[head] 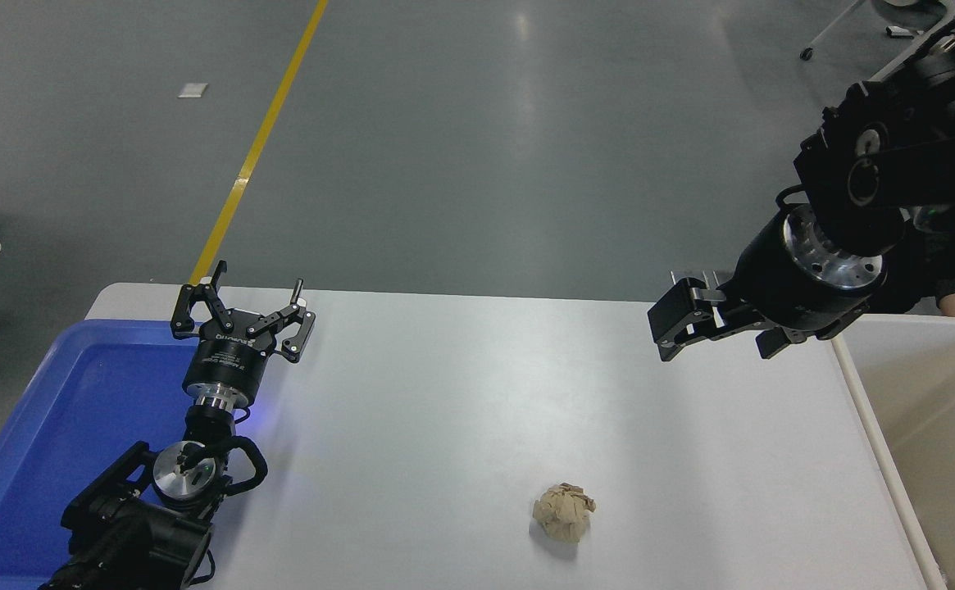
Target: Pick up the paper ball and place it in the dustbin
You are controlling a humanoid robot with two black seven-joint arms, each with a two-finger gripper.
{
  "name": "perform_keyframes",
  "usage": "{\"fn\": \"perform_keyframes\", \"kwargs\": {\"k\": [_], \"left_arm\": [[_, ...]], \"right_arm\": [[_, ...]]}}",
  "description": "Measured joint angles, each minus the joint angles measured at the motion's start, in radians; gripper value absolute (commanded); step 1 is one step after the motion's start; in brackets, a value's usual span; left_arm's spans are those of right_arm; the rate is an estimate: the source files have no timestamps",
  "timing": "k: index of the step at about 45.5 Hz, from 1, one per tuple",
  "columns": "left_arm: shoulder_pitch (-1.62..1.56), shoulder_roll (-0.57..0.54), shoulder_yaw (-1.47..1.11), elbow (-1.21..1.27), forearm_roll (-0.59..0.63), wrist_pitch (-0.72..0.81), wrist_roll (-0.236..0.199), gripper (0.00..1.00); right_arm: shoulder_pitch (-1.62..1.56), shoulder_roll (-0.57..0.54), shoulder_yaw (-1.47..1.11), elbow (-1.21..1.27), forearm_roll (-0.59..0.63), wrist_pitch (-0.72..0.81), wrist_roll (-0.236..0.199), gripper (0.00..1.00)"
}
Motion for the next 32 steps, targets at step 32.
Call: {"fn": "perform_keyframes", "kwargs": {"k": [32], "left_arm": [[-0.001, 0.001, 0.001, 0.0, 0.001, 0.0, 0.0, 0.99]], "right_arm": [[0.001, -0.001, 0.021, 0.001, -0.014, -0.008, -0.001, 1.0]]}}
